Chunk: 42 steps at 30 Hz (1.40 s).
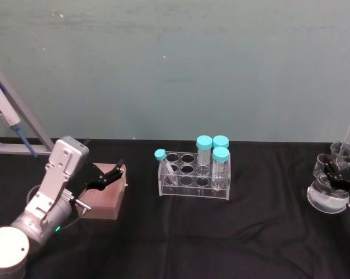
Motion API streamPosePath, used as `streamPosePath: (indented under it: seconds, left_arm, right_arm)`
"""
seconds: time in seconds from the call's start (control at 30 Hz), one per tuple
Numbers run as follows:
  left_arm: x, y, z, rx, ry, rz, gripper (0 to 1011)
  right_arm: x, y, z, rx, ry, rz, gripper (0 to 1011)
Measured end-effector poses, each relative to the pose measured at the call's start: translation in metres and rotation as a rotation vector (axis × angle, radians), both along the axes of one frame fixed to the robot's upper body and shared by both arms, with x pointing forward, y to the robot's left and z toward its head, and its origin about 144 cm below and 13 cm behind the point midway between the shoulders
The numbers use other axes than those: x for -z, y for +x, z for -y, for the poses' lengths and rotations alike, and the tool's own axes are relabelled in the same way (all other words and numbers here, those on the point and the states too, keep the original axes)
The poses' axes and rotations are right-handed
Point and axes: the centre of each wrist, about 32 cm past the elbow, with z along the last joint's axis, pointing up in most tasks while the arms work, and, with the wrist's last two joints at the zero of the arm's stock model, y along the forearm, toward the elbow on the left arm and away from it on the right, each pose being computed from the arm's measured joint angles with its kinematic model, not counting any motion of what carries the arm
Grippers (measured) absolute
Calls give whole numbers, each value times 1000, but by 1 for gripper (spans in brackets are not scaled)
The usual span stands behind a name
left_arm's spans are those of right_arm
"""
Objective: Place the experimental apparatus aside using one hand.
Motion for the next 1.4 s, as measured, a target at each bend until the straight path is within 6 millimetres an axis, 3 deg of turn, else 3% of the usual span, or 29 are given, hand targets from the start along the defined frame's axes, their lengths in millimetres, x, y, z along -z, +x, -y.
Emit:
streamPosePath:
  seconds: [1.4]
  left_arm:
    - [0, 0, 0, 0, 0, 0, 1000]
  right_arm:
    - [3, 5, 2, 4, 21, -16, 456]
